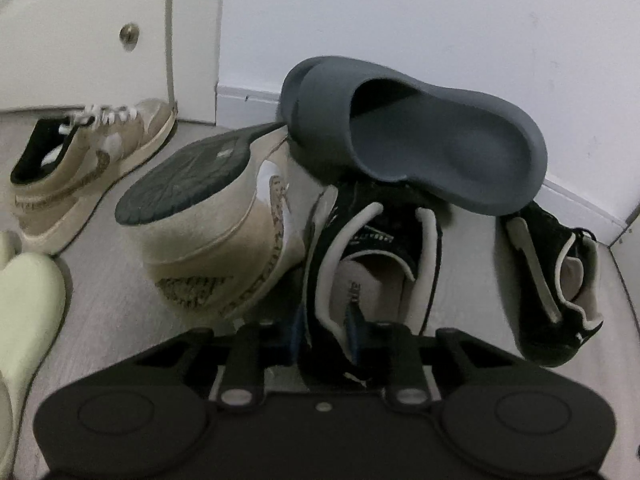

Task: Organize scattered shoes
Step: 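Lift the black Puma sneaker with the left tool and carry it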

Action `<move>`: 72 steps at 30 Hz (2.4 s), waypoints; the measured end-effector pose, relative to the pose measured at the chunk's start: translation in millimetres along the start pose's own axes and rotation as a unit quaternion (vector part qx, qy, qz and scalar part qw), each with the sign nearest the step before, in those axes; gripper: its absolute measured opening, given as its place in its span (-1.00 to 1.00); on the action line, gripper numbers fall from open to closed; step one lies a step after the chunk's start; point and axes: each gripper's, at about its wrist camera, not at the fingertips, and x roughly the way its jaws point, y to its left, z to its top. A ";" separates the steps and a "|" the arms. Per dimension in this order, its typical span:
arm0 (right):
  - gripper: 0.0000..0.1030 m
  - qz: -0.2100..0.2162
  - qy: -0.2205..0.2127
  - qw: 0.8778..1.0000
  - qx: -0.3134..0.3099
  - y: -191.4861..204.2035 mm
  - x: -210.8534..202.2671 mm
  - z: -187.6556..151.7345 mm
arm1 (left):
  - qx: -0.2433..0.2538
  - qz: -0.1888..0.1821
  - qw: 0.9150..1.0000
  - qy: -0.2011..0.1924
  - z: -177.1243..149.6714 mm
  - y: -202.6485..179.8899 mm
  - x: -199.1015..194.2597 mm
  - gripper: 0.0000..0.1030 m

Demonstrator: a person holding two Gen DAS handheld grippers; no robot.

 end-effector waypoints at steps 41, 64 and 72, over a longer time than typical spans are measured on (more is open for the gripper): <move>1.00 -0.019 -0.006 0.994 -0.103 41.1 -45.7 -20.8 | -0.035 0.017 0.999 0.019 -143.5 64.3 -123.0 -0.54; 1.00 -0.093 -0.092 0.983 -0.131 27.3 -78.2 8.5 | 0.008 -0.061 0.994 -0.093 -133.0 37.5 -183.2 -0.29; 1.00 -0.038 -0.052 0.977 -0.205 18.1 -46.2 39.4 | 0.035 -0.091 0.993 -0.070 -123.2 -11.6 -152.0 -0.19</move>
